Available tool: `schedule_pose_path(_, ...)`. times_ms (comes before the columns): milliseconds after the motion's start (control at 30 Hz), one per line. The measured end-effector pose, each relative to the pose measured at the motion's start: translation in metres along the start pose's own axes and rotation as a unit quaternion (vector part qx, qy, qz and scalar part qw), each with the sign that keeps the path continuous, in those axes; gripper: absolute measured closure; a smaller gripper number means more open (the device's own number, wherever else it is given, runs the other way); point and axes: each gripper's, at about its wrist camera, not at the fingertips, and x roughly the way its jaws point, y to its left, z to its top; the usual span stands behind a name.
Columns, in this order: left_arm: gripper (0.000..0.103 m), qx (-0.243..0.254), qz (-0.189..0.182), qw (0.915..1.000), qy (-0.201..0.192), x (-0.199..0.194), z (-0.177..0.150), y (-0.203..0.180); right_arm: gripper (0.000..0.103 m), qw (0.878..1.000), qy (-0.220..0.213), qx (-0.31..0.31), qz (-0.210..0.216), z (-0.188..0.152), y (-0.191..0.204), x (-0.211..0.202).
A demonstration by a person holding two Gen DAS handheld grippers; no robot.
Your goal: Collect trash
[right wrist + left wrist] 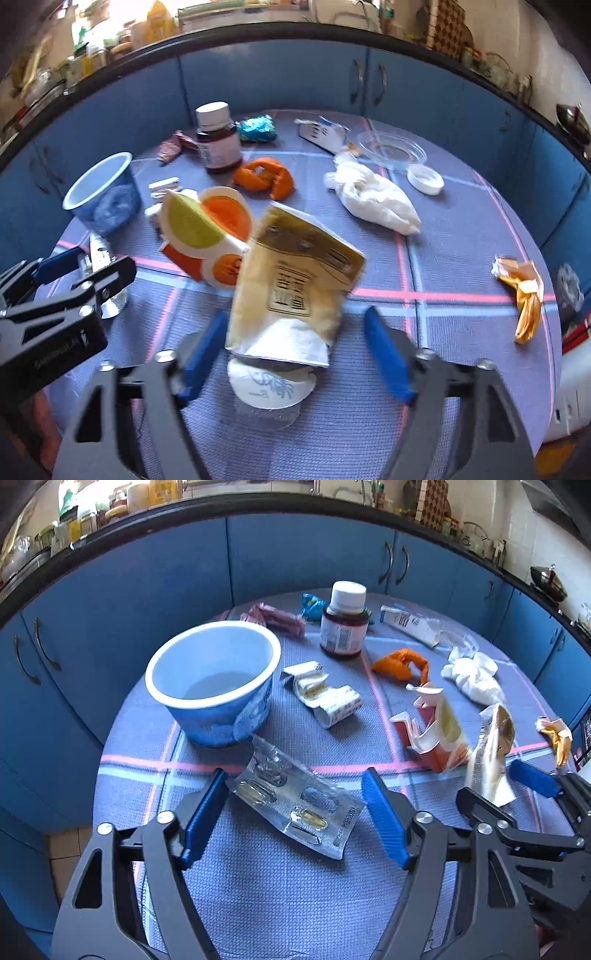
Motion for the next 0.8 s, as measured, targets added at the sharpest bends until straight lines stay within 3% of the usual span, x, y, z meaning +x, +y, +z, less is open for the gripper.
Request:
schedule_pose_path(67,0.026,-0.002,-0.001,1.0,0.003,0.001,0.0,0.001,0.023,1.0,0.0,0.005,0.008,0.0,-0.004,0.0)
schedule_pose_path(133,0.023,-0.004,0.001,0.9999,0.012,0.004,0.0,0.002,0.007,1.0,0.014,-0.003,-0.003,-0.001,0.0,0.003)
schedule_pose_path(300,0.022,0.006,0.015,0.9996,0.024,0.009,-0.002,-0.001,0.007,1.0,0.013,0.001,-0.003,-0.001,-0.002,0.003)
schedule_pose_path(400,0.009,-0.007,0.029,0.999,0.032,0.011,-0.002,0.004,0.007,1.0,0.013,0.002,-0.003,-0.001,-0.003,0.003)
schedule_pose_path(500,0.003,-0.014,0.035,0.9986,0.038,0.013,-0.002,0.007,0.007,1.0,0.013,0.002,-0.003,-0.002,-0.004,0.003)
schedule_pose_path(800,0.003,-0.017,0.038,0.9985,0.036,0.013,-0.005,0.008,0.007,1.0,0.013,0.002,-0.003,-0.002,-0.004,0.003)
